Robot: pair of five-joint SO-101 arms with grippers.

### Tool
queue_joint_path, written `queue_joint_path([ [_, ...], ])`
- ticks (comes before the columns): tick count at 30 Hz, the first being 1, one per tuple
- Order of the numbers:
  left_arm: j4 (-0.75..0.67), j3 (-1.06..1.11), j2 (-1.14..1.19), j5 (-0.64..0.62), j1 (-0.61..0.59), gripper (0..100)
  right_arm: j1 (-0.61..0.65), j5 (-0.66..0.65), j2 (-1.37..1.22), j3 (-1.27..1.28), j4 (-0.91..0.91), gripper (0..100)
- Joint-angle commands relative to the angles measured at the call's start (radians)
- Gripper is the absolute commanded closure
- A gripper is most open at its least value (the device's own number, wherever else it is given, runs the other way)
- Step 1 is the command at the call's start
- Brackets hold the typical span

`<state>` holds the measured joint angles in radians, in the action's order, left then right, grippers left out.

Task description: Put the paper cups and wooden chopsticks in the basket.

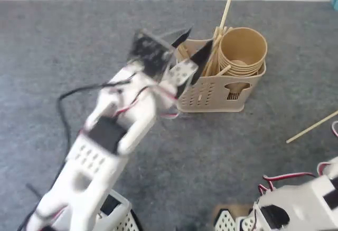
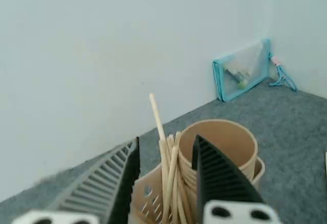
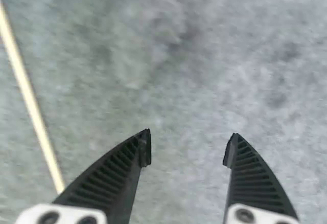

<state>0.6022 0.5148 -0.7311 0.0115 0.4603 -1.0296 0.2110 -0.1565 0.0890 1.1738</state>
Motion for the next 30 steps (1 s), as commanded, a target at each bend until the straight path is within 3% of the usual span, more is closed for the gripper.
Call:
queue_joint_path([
  [1,0.334,0.028,-0.235,-0.011,-0.1,84,0.048,0.071,0.01,-0.078,-0.007,76.4],
  [4,0.439,0.177,-0.379,-0.011,-0.196,84,0.09,0.098,0.01,-0.084,-0.007,76.4],
  [14,0.293,0.926,-0.968,-0.04,-0.354,84,0.246,0.19,-0.087,-0.265,-0.056,76.8],
  [19,0.278,1.027,-1.088,-0.044,-0.353,84,0.289,0.235,-0.306,-0.522,-0.056,76.8],
  [30,0.112,1.066,-0.919,-0.038,-0.327,84,0.338,0.25,-0.877,-1.165,-0.005,80.4],
])
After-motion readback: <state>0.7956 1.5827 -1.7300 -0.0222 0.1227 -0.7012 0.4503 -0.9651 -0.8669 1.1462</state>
